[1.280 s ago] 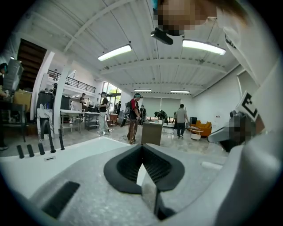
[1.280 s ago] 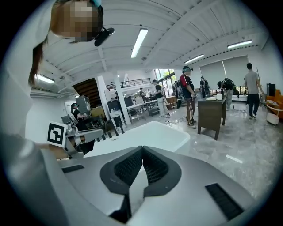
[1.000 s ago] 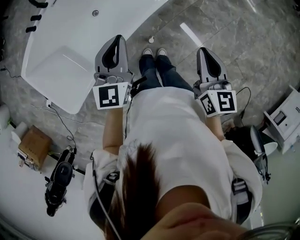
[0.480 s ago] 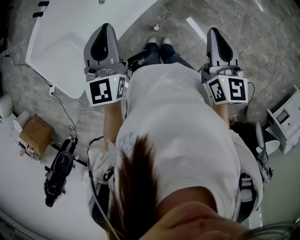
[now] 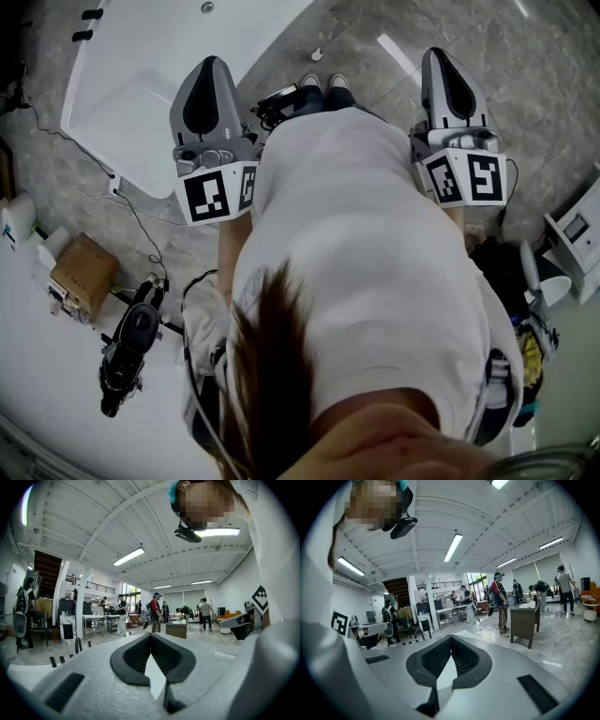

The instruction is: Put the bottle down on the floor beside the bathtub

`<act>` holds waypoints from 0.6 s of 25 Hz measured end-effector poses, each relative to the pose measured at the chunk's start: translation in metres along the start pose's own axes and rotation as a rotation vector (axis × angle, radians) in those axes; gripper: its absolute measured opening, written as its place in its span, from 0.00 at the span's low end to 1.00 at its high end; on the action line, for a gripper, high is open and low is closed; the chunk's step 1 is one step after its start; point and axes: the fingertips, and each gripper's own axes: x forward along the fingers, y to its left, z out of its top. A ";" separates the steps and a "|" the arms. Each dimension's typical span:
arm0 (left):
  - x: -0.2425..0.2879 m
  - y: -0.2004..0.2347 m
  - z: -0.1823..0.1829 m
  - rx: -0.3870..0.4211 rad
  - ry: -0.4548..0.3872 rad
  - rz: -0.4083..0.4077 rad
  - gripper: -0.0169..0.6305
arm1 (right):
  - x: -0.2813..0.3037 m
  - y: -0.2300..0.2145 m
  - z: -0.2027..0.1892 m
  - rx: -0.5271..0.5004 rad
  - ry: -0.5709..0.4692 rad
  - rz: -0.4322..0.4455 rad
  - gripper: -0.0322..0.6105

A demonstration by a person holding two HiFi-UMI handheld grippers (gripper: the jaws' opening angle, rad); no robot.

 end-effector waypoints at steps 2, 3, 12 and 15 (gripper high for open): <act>-0.001 -0.005 0.002 0.001 0.006 0.001 0.05 | -0.004 -0.002 0.002 0.013 -0.003 -0.005 0.07; -0.001 -0.007 0.003 -0.001 0.008 0.002 0.05 | -0.006 -0.003 0.004 0.017 -0.005 -0.007 0.07; -0.006 -0.008 -0.001 -0.059 0.021 0.036 0.05 | -0.012 0.000 0.003 0.032 -0.023 -0.004 0.07; -0.007 -0.005 0.000 -0.063 0.025 0.035 0.05 | -0.011 0.005 0.008 0.026 -0.030 -0.001 0.07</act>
